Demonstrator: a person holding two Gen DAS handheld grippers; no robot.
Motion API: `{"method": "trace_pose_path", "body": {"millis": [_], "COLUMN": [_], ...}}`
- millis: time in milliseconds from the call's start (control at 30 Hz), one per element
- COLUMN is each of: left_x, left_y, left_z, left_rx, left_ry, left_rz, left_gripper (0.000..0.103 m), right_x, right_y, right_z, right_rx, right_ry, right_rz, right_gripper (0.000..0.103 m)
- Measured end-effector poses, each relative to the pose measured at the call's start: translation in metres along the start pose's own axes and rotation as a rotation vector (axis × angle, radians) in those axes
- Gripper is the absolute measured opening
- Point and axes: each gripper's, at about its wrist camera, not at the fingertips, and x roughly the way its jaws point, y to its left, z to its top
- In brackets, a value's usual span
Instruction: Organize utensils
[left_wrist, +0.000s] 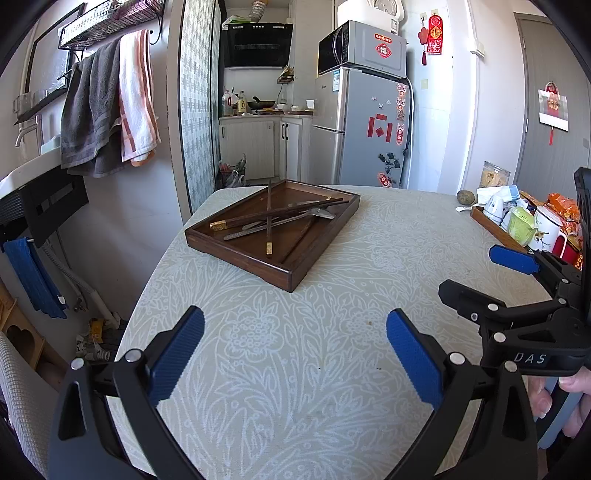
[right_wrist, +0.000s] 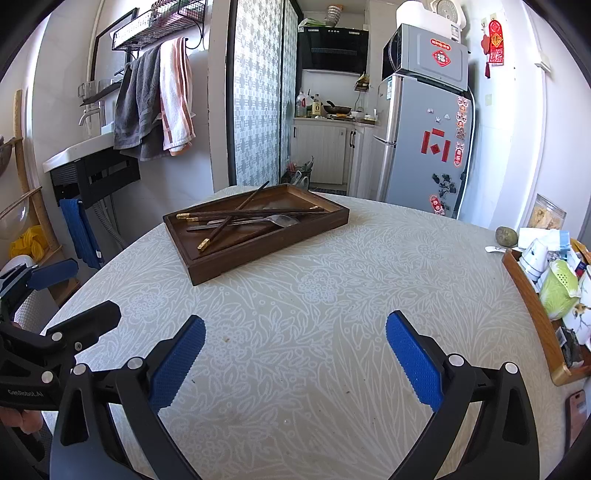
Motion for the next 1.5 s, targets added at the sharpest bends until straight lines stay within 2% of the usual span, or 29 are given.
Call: {"method": "trace_pose_path", "body": {"millis": [1500], "left_x": [-0.0006], "left_y": [-0.0056], "left_z": [0.0042], "left_rx": [0.011], "left_ry": [-0.007], "left_rz": [-0.015], "left_gripper": [0.1], "right_x": [0.0014], "right_y": [0.0024], "right_z": [-0.0003], "right_rx": [0.006], "right_ry": [0.0], "right_rz": [-0.004], "right_gripper": [0.099]}}
